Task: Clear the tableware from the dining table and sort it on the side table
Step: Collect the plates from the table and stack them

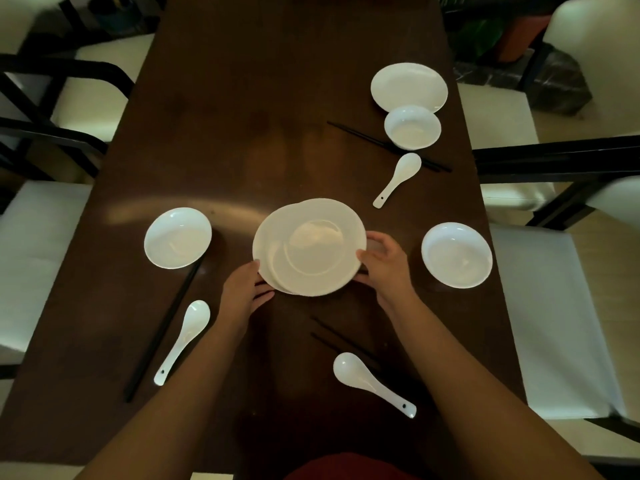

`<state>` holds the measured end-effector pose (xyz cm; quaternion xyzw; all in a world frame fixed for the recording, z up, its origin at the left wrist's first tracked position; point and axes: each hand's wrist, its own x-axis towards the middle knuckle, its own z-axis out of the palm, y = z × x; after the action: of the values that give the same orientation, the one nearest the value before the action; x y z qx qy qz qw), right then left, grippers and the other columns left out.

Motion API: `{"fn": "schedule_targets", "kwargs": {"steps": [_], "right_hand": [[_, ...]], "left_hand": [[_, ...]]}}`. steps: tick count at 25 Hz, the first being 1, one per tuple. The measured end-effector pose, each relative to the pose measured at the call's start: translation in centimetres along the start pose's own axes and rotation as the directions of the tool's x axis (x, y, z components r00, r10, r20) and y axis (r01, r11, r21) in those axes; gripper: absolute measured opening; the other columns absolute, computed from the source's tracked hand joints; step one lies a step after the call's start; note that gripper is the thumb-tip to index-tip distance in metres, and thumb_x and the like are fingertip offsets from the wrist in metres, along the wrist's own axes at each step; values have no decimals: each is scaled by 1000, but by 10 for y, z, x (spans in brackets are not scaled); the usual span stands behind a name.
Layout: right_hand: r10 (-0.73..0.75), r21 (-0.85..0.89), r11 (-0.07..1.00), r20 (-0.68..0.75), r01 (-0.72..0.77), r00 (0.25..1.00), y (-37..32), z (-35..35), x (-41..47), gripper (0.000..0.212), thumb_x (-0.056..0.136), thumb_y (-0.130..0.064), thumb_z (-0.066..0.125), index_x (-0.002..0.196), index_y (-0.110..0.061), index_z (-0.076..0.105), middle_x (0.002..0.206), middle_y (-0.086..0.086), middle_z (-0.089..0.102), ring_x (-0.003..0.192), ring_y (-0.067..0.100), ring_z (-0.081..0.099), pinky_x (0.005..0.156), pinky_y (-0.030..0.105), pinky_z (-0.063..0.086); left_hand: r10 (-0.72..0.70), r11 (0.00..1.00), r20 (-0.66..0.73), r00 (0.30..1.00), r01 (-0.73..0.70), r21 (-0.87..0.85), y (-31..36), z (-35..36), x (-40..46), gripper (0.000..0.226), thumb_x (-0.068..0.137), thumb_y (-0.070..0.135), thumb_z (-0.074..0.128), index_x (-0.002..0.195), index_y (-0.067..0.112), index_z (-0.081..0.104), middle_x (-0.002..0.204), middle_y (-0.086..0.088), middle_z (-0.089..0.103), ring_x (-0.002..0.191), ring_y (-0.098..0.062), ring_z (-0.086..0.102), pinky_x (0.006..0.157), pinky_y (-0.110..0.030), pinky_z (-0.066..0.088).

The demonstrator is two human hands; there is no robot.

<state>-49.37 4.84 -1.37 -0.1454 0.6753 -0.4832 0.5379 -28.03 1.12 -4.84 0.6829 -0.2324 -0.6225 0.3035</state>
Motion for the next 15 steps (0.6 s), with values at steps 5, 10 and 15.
{"fn": "schedule_targets", "kwargs": {"steps": [5, 10, 15], "right_hand": [[28, -38, 999, -15, -28, 999, 6, 20, 27, 31, 87, -2, 56, 83, -34, 55, 91, -4, 59, 94, 21, 62, 57, 28, 59], [-55, -262, 964, -63, 37, 996, 17, 19, 33, 26, 85, -6, 60, 101, -26, 57, 109, 5, 62, 91, 17, 62, 67, 33, 60], [-186, -562, 814, -19, 143, 982, 22, 23, 30, 34, 84, -14, 63, 117, -18, 58, 87, -1, 62, 79, 17, 64, 81, 37, 57]], "left_hand": [[69, 991, -10, 998, -67, 116, -4, -2, 5, 38, 87, 8, 59, 124, 10, 50, 90, -3, 64, 84, -16, 64, 66, -28, 53], [52, 995, -77, 996, -46, 88, -5, 0, 8, 39, 83, 6, 64, 121, 14, 56, 88, 0, 65, 84, -15, 64, 58, -23, 55], [112, 987, -76, 991, -102, 123, -8, 0, 10, 43, 81, 6, 67, 122, 12, 57, 87, 1, 65, 82, -13, 64, 57, -22, 56]]}}
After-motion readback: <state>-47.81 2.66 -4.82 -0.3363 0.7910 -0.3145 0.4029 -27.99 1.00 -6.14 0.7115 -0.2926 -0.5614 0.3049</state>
